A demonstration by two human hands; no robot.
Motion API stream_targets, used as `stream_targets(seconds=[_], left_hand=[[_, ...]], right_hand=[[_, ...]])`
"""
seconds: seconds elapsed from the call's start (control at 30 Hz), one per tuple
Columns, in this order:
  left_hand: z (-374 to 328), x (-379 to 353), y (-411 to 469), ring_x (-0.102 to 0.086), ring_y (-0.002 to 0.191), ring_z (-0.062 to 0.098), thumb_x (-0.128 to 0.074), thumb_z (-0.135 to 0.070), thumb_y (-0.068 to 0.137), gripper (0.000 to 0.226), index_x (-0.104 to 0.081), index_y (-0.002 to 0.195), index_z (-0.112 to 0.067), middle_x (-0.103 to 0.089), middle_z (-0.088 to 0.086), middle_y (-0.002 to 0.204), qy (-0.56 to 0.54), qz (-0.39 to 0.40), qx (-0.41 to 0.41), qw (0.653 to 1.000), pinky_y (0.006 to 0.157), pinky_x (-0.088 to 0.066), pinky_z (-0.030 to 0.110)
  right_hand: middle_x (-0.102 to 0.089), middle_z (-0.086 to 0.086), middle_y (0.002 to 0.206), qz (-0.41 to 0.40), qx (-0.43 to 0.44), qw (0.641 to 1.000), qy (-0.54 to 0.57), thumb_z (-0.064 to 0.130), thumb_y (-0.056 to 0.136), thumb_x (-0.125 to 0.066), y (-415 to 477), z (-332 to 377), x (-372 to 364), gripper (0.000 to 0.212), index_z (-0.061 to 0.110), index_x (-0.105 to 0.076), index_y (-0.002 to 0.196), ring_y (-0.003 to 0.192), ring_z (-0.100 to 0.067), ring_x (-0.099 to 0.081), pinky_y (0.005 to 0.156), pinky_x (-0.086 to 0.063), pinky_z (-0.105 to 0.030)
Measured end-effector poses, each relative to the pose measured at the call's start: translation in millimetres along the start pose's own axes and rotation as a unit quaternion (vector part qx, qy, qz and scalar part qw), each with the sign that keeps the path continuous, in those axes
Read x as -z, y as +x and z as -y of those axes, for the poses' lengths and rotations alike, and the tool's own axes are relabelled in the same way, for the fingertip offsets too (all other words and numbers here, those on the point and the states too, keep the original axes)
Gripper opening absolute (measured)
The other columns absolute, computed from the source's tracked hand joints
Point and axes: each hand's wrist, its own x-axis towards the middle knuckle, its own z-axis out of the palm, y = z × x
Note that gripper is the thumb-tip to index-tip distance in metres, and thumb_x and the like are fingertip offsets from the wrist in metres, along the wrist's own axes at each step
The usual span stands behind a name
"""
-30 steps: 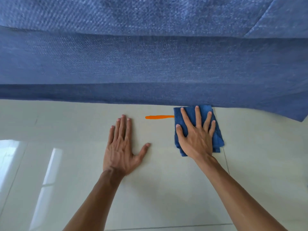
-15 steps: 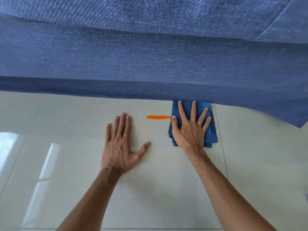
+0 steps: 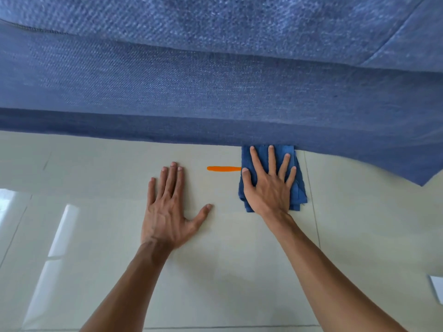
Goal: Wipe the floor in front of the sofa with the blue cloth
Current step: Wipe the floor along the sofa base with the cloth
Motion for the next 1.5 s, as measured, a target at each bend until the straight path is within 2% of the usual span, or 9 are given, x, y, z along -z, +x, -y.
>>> stream_targets(seconds=[0.2, 0.4, 0.53, 0.7, 0.87, 1.0, 1.17, 1.3, 1.5], left_hand=[[1, 0, 0, 0.003, 0.155, 0.02, -0.03, -0.082, 0.083, 0.106, -0.003, 0.159, -0.013, 0.002, 0.002, 0.168, -0.005, -0.001, 0.004, 1.0, 0.125, -0.005, 0.045], [0, 1, 0, 0.003, 0.155, 0.018, -0.033, -0.082, 0.082, 0.106, -0.006, 0.159, -0.014, 0.001, 0.001, 0.168, -0.016, -0.006, 0.003, 1.0, 0.126, -0.004, 0.044], [-1, 4, 0, 0.006, 0.155, 0.017, -0.033, -0.082, 0.082, 0.107, -0.004, 0.159, -0.014, 0.003, 0.001, 0.168, -0.025, 0.008, 0.006, 1.0, 0.126, -0.003, 0.043], [21, 6, -7, 0.009, 0.154, 0.014, -0.036, -0.082, 0.082, 0.105, -0.001, 0.16, -0.02, 0.007, -0.004, 0.168, -0.029, 0.019, -0.027, 0.999, 0.126, -0.004, 0.04], [25, 4, -10, 0.004, 0.155, 0.015, -0.037, -0.081, 0.083, 0.104, -0.006, 0.159, -0.017, 0.001, -0.001, 0.168, -0.026, -0.01, -0.007, 1.0, 0.126, -0.005, 0.039], [25, 3, -10, 0.004, 0.155, 0.016, -0.036, -0.079, 0.085, 0.103, -0.006, 0.159, -0.014, 0.001, 0.003, 0.168, -0.027, -0.01, 0.002, 1.0, 0.126, -0.004, 0.039], [26, 5, -10, 0.005, 0.155, 0.017, -0.034, -0.079, 0.085, 0.103, -0.004, 0.159, -0.014, 0.003, 0.002, 0.168, -0.029, -0.004, 0.0, 1.0, 0.126, -0.005, 0.041], [27, 5, -10, 0.004, 0.155, 0.016, -0.035, -0.078, 0.086, 0.101, -0.005, 0.159, -0.015, 0.002, 0.002, 0.168, -0.029, -0.006, -0.001, 1.0, 0.126, -0.006, 0.041], [27, 7, -10, 0.006, 0.155, 0.016, -0.034, -0.076, 0.088, 0.098, -0.002, 0.159, -0.017, 0.004, 0.001, 0.168, -0.028, -0.006, 0.0, 1.0, 0.126, -0.005, 0.04]], right_hand=[[0.001, 0.0, 0.171, 0.007, 0.093, 0.995, -0.021, 0.059, 0.099, -0.017, -20, -12, 2, 0.063, 0.045, -0.005, 0.159, 0.155, -0.043, 0.009, 0.122, -0.001, -0.065], [0.004, -0.001, 0.171, 0.014, 0.01, 1.0, 0.009, 0.063, 0.099, -0.015, 3, 20, -1, 0.063, 0.047, -0.001, 0.158, 0.152, -0.048, 0.013, 0.12, 0.003, -0.069], [-0.002, 0.001, 0.171, 0.016, 0.118, 0.992, -0.034, 0.06, 0.098, -0.017, -24, -10, 1, 0.063, 0.046, -0.006, 0.159, 0.154, -0.045, 0.006, 0.12, -0.005, -0.069], [-0.003, 0.0, 0.171, 0.012, 0.026, 1.0, 0.006, 0.064, 0.096, -0.011, -4, 23, 1, 0.064, 0.047, -0.006, 0.158, 0.154, -0.047, 0.007, 0.12, -0.002, -0.07], [-0.005, 0.002, 0.171, 0.013, 0.127, 0.991, -0.032, 0.06, 0.1, -0.015, -39, -2, -1, 0.061, 0.046, -0.01, 0.159, 0.156, -0.04, 0.003, 0.122, -0.005, -0.066], [-0.004, 0.001, 0.171, 0.003, 0.027, 0.999, 0.02, 0.061, 0.099, -0.013, -4, 45, -2, 0.06, 0.047, -0.009, 0.158, 0.155, -0.043, 0.006, 0.121, 0.0, -0.067], [-0.004, 0.005, 0.171, 0.012, 0.177, 0.984, -0.029, 0.058, 0.101, -0.017, -38, 12, -3, 0.058, 0.047, -0.012, 0.158, 0.157, -0.032, 0.002, 0.122, -0.007, -0.063], [-0.01, 0.002, 0.171, 0.001, 0.064, 0.998, 0.018, 0.059, 0.1, -0.023, -6, 54, -4, 0.058, 0.048, -0.017, 0.157, 0.156, -0.038, 0.0, 0.122, -0.001, -0.065], [-0.006, 0.003, 0.171, 0.014, 0.179, 0.983, -0.026, 0.057, 0.102, -0.019, -36, 25, -3, 0.057, 0.047, -0.013, 0.158, 0.157, -0.032, -0.002, 0.123, -0.008, -0.062]])
